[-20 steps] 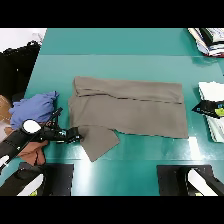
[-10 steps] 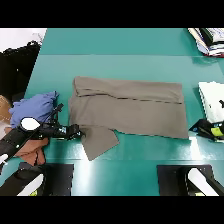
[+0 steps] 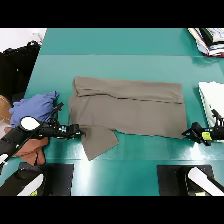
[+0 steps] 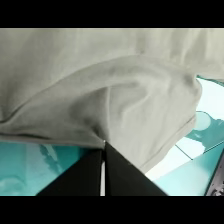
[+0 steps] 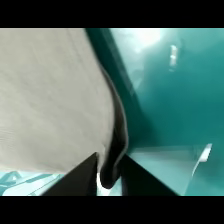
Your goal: Fold the shirts.
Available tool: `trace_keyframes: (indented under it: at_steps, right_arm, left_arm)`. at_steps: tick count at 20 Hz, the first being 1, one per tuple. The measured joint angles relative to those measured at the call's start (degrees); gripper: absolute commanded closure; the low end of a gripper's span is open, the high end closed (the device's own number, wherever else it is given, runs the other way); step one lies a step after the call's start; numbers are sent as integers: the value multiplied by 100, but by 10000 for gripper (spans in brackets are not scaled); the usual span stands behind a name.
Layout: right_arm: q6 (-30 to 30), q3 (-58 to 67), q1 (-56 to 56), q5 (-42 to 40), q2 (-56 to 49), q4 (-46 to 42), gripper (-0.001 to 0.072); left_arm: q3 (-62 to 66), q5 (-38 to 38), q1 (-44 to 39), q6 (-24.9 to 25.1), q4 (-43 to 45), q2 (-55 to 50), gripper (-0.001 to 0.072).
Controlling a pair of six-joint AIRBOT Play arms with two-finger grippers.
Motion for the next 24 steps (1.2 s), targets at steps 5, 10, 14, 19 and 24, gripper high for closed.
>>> trace_keyframes:
  at_steps: [5, 10, 14, 19, 24]
  right_arm:
    - [-256, -17, -7, 9, 404, -151, 695]
    - [-317, 238, -7, 699, 1397, -321, 696]
    - [-168, 841, 120, 999, 1764, -422, 696]
    - [127, 1919, 796, 1003, 1010, -457, 695]
    - [337, 3209, 1453, 710, -485, -457, 696]
  left_arm:
    - [116, -485, -2, -341, 645, 367, 689]
    - [378, -1523, 0, -1113, 1370, 1578, 689]
    - [938, -2164, -2, -1386, 1534, 2033, 689]
    - [1895, -1344, -2, -1014, 1626, 1019, 687]
    - [3023, -256, -2, -629, 1731, -1102, 686]
